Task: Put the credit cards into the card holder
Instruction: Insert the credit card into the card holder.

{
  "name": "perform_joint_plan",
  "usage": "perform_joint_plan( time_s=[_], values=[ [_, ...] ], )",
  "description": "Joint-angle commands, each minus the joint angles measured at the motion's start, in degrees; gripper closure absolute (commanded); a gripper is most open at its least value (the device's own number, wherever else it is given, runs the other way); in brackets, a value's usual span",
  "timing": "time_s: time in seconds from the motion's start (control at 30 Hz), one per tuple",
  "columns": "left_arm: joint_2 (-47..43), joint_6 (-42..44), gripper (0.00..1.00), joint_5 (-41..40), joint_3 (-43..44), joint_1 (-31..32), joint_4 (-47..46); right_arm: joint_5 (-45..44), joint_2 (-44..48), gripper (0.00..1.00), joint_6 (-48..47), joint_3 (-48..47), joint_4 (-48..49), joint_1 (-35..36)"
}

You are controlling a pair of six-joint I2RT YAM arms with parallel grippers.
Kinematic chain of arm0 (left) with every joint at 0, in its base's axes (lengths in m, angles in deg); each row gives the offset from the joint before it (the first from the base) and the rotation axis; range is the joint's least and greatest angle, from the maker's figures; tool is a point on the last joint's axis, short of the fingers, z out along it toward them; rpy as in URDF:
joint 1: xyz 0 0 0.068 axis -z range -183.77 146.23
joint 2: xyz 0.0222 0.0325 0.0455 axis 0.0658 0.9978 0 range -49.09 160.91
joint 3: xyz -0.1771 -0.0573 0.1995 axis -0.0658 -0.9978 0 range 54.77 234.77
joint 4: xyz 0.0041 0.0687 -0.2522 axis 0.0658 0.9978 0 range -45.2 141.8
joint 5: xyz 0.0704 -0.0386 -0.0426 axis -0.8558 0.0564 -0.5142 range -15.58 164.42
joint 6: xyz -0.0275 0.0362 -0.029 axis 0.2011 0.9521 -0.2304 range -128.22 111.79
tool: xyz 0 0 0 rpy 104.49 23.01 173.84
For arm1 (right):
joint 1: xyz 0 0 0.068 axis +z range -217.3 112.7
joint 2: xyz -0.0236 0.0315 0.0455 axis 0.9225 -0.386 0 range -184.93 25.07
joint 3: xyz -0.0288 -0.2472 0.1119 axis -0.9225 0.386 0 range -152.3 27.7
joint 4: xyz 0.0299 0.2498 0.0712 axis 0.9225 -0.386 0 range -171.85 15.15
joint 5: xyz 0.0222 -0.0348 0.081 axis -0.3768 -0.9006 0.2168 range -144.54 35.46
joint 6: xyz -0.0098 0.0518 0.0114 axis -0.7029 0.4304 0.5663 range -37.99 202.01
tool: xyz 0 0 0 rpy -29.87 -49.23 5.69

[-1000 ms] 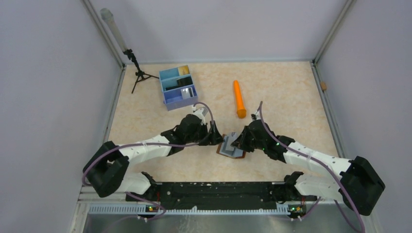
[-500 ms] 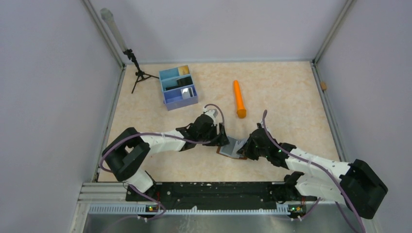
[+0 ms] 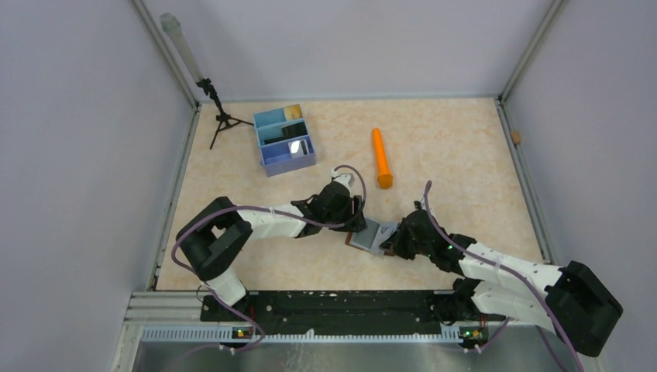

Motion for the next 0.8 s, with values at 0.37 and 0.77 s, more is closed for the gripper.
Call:
perform_joint_plan(
  time_s=[0.37, 0.77],
  values=[
    [3.9, 2.4, 0.56, -6.4, 2.4, 1.2, 6.5, 3.1, 6.3, 1.0, 2.0, 7.3, 6.8, -4.8],
    [4.5, 2.3, 0.61, -8.6, 2.7, 1.7, 8.5, 4.3, 11.4, 1.0, 2.8, 9.6, 9.3, -6.4]
  ],
)
